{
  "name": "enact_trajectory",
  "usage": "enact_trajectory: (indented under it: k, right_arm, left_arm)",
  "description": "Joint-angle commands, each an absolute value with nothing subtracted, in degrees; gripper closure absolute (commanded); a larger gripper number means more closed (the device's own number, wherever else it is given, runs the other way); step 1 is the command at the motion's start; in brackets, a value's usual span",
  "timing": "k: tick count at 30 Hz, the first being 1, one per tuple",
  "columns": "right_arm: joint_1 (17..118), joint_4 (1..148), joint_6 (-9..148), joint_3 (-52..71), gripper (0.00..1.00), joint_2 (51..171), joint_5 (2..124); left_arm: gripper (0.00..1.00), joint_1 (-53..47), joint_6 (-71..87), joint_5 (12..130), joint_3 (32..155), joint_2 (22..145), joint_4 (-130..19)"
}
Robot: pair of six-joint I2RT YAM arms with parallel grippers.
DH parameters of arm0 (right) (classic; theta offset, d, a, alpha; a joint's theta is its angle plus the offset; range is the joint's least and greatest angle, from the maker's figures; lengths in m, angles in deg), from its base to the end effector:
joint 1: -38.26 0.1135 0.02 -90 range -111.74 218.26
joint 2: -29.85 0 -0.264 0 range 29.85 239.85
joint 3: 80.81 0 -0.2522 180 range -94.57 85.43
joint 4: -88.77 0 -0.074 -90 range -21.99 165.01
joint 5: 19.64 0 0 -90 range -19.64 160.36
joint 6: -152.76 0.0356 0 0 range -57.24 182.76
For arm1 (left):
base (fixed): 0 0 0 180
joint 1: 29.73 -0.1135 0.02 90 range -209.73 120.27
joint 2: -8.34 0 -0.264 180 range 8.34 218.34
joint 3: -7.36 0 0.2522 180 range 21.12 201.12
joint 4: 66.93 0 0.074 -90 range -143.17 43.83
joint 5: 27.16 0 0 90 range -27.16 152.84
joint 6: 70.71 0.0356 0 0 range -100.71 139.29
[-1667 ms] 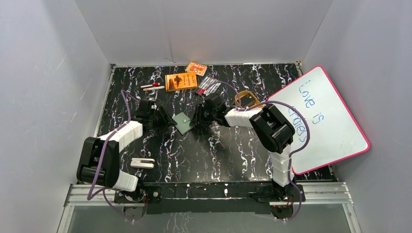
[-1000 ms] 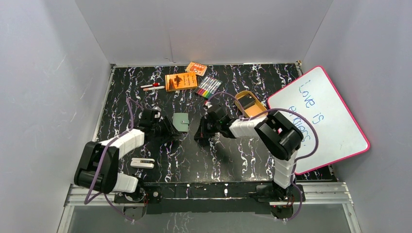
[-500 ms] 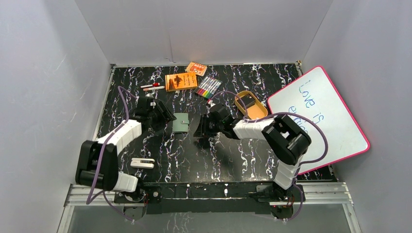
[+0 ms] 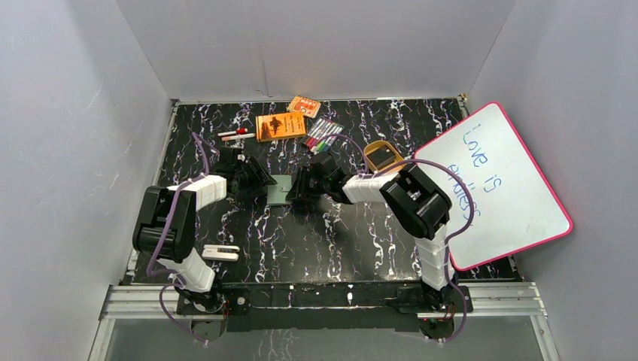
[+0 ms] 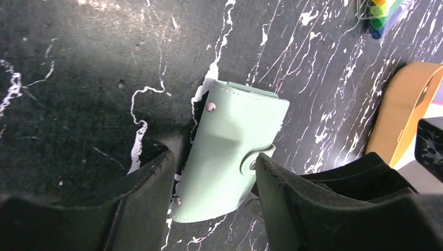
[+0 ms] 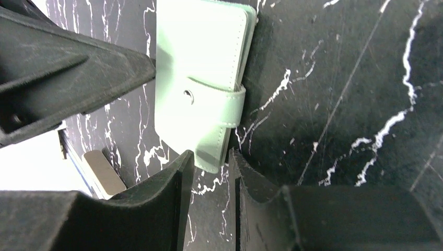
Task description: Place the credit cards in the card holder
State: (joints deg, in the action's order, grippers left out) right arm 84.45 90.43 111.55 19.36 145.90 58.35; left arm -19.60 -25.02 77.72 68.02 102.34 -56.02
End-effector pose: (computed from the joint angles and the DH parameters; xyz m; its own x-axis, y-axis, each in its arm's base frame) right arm 0.2917 0.3147 0.1399 -0.8790 0.1467 -0.4538 -0.2477 0.6726 0.6973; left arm 0.3201 -0.0665 0.1626 -0.7368 -0.5542 -0.3874 -0.2286 0.7434 -0.6286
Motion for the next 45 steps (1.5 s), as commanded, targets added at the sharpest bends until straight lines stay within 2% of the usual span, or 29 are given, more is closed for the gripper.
enact_trajectory:
  k: [1, 10, 14, 25, 29, 31, 34, 37, 40, 45]
  right_arm:
    - [84.51, 90.66, 111.85, 16.27, 0.60, 148.23, 58.96]
    - [84.80, 90.62, 112.33, 20.32, 0.65, 146.89, 58.57]
    - [85.46, 90.61, 112.03, 25.45, 0.68, 142.62, 59.23]
    - [90.39, 88.41, 112.64, 47.75, 0.69, 122.60, 64.75]
    - [91.10, 85.21, 111.37, 51.69, 0.67, 116.09, 66.78]
    - [91.23, 81.23, 108.99, 50.61, 0.65, 112.97, 68.69]
    - [91.79, 74.48, 104.49, 47.40, 0.59, 108.49, 72.83]
    - [94.24, 67.62, 99.70, 42.67, 0.58, 106.44, 77.62]
    - [98.85, 64.31, 96.88, 38.40, 0.58, 108.34, 83.07]
    - [102.56, 63.47, 96.86, 32.87, 0.59, 115.34, 86.41]
  left_arm:
    - [0.47, -19.71, -25.99, 81.98, 66.59, 102.65, -58.57]
    - [0.74, -16.30, -27.41, 85.84, 62.49, 100.93, -61.52]
    - [0.79, -12.96, -28.71, 85.36, 59.43, 97.28, -61.53]
    - [0.76, -0.85, -38.26, 79.55, 41.90, 75.60, -61.11]
    - [0.64, 0.04, -39.23, 76.59, 39.19, 65.63, -56.84]
    - [0.56, 0.06, -37.60, 75.09, 41.17, 62.95, -51.73]
    - [0.51, 0.15, -33.38, 73.24, 45.83, 61.68, -45.45]
    - [0.50, 0.15, -31.20, 73.38, 48.97, 61.64, -43.51]
    - [0.51, 0.15, -31.69, 77.86, 47.97, 63.37, -49.21]
    - [0.69, 0.19, -33.18, 82.22, 44.97, 69.05, -58.70]
